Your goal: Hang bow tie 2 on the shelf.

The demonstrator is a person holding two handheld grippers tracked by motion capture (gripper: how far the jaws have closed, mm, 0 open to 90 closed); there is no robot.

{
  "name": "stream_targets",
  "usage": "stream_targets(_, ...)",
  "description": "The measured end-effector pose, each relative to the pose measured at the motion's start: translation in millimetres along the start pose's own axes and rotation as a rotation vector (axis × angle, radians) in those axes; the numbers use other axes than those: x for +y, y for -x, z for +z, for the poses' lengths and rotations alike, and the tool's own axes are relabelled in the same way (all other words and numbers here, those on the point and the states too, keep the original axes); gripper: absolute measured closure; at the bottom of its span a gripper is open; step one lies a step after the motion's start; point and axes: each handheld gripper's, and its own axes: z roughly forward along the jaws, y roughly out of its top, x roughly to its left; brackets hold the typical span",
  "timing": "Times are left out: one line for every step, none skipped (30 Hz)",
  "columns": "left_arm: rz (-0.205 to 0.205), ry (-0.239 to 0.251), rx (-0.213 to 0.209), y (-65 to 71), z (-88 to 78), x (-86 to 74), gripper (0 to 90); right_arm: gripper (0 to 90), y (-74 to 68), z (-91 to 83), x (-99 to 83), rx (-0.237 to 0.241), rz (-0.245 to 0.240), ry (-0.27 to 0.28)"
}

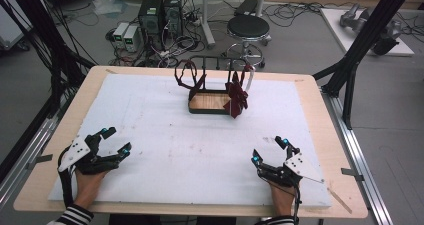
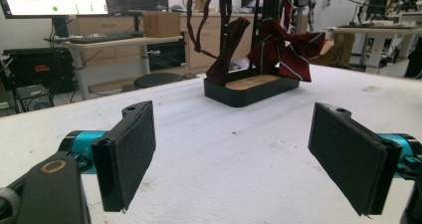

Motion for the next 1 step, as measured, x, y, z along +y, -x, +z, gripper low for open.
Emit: stream_targets(0.004, -0.001, 0.004, 0.4, -0.1, 0.1, 19.1, 11.4, -0.1, 0.0, 0.0, 0.0, 0.0, 0.0)
